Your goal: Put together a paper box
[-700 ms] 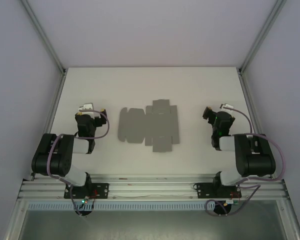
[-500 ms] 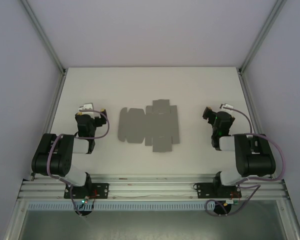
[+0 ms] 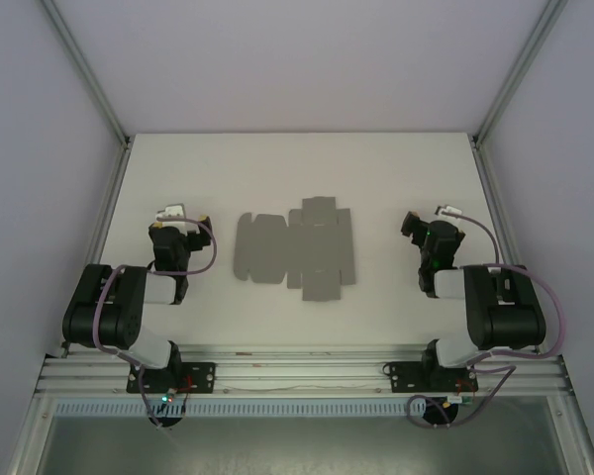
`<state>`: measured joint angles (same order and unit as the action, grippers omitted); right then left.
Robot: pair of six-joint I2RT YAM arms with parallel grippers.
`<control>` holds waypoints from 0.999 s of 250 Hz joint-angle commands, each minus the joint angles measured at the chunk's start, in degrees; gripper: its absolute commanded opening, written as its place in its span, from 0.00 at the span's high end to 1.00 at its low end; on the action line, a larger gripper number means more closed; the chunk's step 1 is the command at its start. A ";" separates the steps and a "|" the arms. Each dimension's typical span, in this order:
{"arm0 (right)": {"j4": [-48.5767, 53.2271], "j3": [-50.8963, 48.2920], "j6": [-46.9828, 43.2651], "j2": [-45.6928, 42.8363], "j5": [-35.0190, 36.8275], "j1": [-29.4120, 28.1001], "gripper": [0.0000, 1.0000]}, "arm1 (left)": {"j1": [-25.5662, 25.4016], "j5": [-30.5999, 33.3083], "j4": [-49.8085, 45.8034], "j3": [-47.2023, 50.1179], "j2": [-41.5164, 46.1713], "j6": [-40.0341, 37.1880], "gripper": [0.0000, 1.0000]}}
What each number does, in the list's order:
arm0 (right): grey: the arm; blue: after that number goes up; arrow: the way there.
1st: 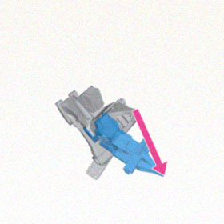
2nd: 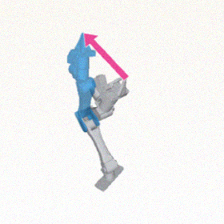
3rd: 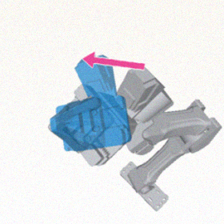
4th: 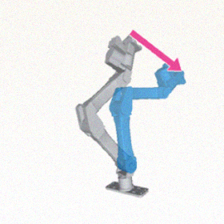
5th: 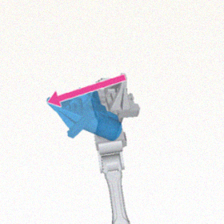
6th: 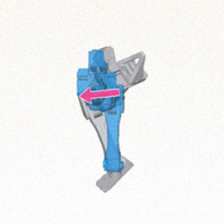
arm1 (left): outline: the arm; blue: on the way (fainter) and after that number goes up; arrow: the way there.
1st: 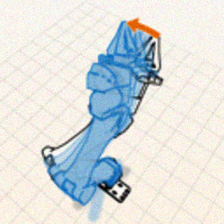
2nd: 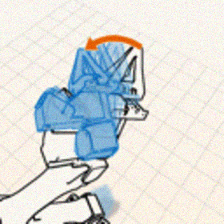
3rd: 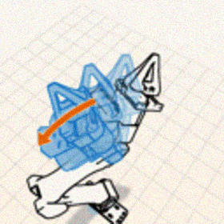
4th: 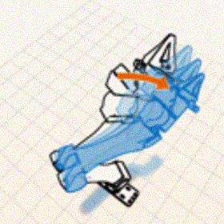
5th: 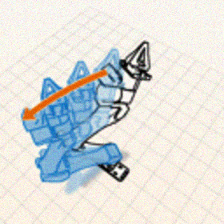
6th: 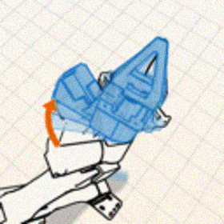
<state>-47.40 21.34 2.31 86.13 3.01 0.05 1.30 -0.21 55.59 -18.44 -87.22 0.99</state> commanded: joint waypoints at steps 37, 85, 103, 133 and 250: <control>14.77 7.45 -0.82 -5.42 0.41 0.05 0.00 | 0.63 1.05 -19.06 -7.60 9.37 0.94 0.00; 34.77 16.56 4.92 -10.93 4.42 -3.40 0.00 | -0.35 -0.55 -37.41 -16.06 14.93 11.75 0.00; 43.44 20.57 11.47 -11.93 0.09 -5.05 0.04 | -1.26 -3.82 -41.82 -18.53 15.79 14.97 0.00; 49.98 24.57 18.19 -11.06 -12.91 -10.95 0.12 | -4.01 -9.72 -47.17 -20.77 15.51 19.20 0.00; 59.19 36.45 27.36 11.42 -20.85 -25.77 0.62 | -7.93 -21.97 -55.89 -21.81 6.16 21.99 0.00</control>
<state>5.76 55.66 27.44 93.14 -19.73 -26.41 -6.55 -18.52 1.32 -40.69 -80.29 21.89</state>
